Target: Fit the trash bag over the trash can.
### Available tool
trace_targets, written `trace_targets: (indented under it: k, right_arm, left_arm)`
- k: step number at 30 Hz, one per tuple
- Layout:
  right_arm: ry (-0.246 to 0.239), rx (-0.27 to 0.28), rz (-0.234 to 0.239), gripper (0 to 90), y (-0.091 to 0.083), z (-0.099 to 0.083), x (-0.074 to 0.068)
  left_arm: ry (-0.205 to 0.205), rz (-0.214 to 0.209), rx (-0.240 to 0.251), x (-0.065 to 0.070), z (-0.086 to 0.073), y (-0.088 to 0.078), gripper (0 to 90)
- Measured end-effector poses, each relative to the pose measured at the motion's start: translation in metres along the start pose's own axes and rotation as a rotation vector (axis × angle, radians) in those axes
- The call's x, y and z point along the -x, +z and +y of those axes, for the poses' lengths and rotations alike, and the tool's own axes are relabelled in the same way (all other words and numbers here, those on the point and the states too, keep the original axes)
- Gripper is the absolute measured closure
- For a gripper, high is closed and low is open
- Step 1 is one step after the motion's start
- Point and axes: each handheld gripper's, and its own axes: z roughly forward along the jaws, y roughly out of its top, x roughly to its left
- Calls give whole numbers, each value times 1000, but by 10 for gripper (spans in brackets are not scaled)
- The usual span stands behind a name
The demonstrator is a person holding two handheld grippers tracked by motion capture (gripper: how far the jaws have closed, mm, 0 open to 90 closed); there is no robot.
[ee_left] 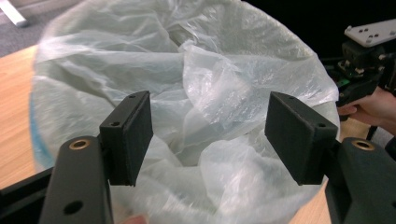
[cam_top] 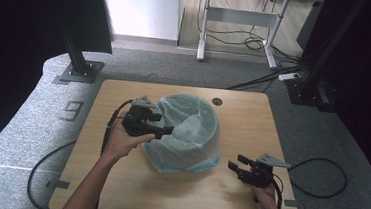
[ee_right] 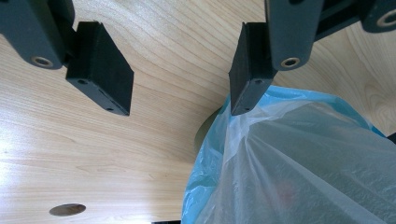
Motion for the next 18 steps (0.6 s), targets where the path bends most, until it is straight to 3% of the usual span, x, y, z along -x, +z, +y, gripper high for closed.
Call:
trace_targets:
  k: [8,18]
  right_arm:
    - [5,-2,-4,389,0,-1,1]
    - [7,-11,-8,388,0,-3,1]
  left_arm:
    - [-25,12,82,-9,-20,-19,322]
    - [-53,27,134,-17,-48,-45,322]
